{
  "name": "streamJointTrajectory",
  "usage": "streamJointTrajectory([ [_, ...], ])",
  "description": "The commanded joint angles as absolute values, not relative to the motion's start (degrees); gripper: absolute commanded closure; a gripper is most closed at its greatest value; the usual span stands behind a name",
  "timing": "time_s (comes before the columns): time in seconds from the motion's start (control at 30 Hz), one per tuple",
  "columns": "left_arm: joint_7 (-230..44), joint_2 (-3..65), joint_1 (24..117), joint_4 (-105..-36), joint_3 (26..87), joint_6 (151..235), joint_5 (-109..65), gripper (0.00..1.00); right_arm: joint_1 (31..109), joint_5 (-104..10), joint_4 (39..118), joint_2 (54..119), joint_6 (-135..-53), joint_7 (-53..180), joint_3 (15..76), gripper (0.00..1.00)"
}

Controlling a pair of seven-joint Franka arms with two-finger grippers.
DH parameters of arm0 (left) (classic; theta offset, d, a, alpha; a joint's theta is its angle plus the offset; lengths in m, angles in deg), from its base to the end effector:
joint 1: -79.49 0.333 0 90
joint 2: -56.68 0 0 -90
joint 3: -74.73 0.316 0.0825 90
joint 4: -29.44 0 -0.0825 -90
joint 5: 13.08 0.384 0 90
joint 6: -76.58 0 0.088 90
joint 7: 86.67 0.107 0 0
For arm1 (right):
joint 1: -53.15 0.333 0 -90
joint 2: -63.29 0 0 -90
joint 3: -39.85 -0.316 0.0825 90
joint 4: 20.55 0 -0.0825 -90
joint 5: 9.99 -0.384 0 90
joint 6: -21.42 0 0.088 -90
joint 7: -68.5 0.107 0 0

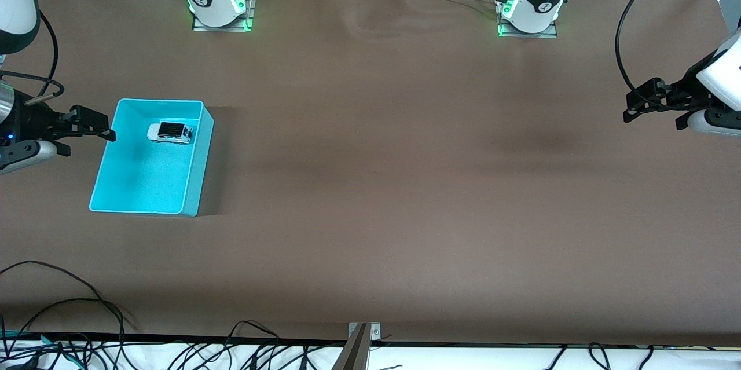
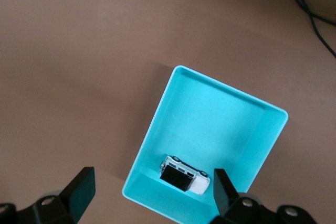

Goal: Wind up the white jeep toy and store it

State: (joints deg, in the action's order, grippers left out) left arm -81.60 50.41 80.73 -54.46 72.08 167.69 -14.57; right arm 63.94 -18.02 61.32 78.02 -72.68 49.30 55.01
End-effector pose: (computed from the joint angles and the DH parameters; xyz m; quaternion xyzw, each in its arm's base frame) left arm 0.5903 -0.0157 0.6140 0.9983 -0.0562 0.0088 0.0153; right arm 0.6331 -0.0145 0.5497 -0.9912 -0.1263 0.0096 0.0392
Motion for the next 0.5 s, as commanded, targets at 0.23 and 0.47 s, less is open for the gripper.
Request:
streamJointTrajectory([
  [0.23, -81.66, 50.09, 81.24, -52.48, 71.74, 167.02, -15.01, 0.00, 66.60, -12.10, 59.52, 76.66, -71.48, 55.57, 55.32, 0.00],
  [0.47, -81.66, 51.06, 81.07, -53.27, 71.04, 167.02, -14.92, 0.00, 66.78, -12.19, 59.69, 76.04, -72.27, 57.68, 54.97, 0.00],
])
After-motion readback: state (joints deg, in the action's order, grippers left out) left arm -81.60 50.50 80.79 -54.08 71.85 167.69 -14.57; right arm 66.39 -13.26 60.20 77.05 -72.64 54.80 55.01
